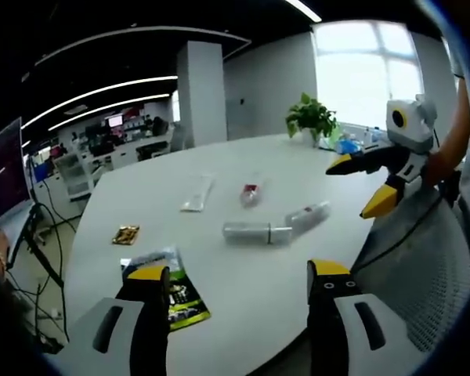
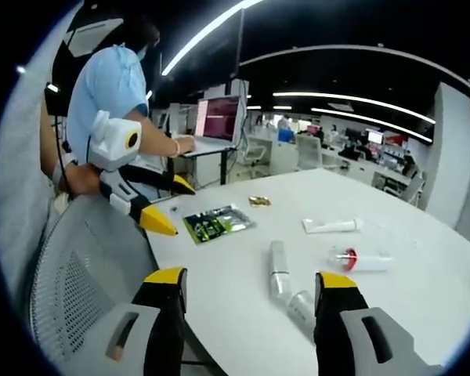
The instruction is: Arrange the skincare products in the storage area until every visible bottle or jar stands upright without overlapping.
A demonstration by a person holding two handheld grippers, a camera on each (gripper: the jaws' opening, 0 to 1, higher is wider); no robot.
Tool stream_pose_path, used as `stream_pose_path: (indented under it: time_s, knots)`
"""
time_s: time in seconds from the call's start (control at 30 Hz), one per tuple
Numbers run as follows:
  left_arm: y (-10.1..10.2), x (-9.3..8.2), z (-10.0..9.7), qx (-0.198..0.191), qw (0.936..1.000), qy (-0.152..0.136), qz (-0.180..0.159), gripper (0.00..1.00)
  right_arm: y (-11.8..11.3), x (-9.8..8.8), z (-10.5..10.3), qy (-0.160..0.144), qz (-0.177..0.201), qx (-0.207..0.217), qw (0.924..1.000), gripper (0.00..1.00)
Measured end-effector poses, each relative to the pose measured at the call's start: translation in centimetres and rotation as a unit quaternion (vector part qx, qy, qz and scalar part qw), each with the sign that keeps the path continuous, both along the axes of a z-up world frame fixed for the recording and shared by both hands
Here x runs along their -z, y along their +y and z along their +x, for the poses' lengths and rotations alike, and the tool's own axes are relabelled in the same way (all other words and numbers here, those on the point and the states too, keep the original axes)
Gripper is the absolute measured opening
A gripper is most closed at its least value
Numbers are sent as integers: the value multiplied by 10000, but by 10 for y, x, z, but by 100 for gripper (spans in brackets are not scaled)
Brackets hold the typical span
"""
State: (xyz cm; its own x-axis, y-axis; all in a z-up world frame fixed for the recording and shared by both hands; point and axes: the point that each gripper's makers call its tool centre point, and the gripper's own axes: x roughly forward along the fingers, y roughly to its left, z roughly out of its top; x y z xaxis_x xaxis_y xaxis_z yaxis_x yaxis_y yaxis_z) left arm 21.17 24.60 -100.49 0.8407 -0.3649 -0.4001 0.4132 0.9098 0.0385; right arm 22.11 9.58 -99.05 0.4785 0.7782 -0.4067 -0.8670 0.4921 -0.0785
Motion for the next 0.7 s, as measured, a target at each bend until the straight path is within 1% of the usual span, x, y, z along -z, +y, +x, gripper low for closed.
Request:
stream_pose_path:
  time_s: [0.2,0.53,0.7]
  knots:
    - [-1,2,-1,20,10000,55,25,68,3,2,-4,14,-41,-117,9999,66]
    - [-3,3,-2,91,9999,72,47,66,-1,0,0,-73,-57,18,10000,65]
    - [-3,3,-2,83,9999,91,14,67,-1,2,0,-71,-106,-6,9999,65]
